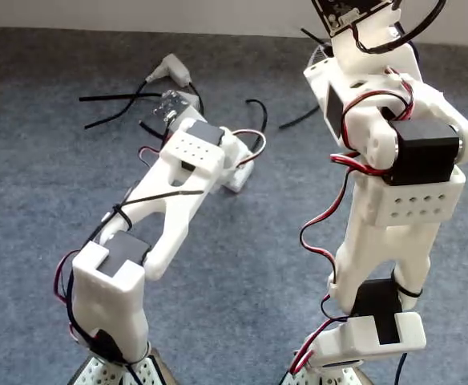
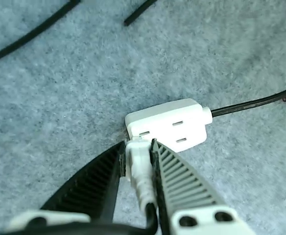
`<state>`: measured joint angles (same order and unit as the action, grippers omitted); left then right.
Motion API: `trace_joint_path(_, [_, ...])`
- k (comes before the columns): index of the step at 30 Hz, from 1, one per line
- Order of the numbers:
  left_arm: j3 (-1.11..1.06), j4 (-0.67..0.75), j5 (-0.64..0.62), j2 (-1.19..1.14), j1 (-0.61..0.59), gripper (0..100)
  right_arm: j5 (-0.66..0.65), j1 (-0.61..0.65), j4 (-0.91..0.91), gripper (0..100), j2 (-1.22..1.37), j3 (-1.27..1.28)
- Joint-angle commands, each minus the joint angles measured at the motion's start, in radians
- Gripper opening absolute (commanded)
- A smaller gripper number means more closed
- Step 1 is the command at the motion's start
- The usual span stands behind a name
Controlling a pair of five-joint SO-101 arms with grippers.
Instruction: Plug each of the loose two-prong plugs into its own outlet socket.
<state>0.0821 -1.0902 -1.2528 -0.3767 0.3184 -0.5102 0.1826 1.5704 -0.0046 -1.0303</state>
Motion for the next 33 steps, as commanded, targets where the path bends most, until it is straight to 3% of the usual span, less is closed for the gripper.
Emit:
trace_joint_path(1, [0.024,0.031,-0.009,0.007,-0.028,1,0.003,-0.008,-0.010,0.9,-0.008,-0.031])
trace_joint_path(25, [-0.007,0.078,-0.009,0.004,0.061,1,0.003,-0.005,-0.010,0.9,-0.008,-0.031])
trace_joint_path(33, [-0.018,0.098,-0.063,0.004,0.007,1,0.003,-0.005,-0.010,0.9,-0.008,-0.031])
